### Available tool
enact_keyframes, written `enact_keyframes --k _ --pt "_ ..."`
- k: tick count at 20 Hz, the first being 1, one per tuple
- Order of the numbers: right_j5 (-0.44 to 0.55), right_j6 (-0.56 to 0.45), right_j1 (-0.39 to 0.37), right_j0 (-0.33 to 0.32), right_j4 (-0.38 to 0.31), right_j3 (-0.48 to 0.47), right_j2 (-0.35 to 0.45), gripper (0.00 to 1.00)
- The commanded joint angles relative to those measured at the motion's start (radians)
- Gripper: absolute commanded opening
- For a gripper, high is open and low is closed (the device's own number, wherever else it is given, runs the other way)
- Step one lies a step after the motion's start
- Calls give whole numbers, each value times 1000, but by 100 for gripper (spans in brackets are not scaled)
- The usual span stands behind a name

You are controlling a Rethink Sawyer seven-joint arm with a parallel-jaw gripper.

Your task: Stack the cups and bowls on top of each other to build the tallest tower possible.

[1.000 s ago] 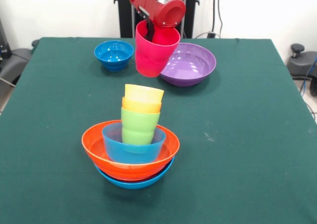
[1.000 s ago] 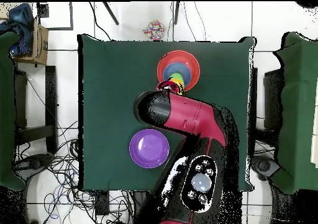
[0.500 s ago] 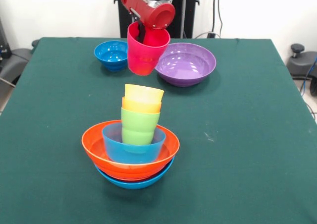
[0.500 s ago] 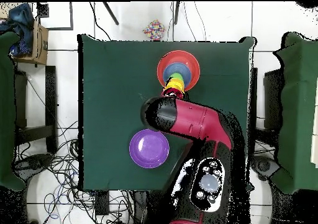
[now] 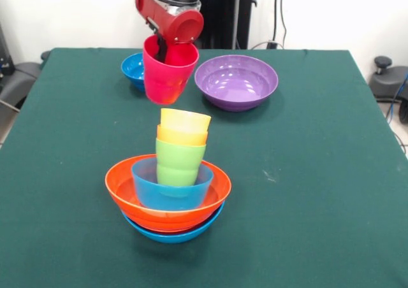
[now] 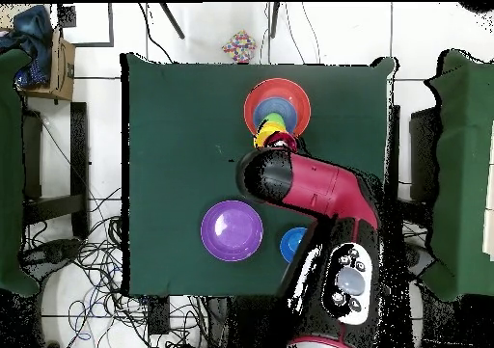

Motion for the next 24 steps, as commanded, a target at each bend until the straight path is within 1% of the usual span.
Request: enact_keyframes --k 1,4,9,18,24 --pt "-116 -50 25 -6 -79 69 144 0" --pt "-123 -31 28 0 -81 67 141 0" --pt "-100 6 28 16 -55 73 137 0" --pt "12 -12 12 29 -45 45 125 0" --pt "31 -20 6 22 -40 42 132 0"
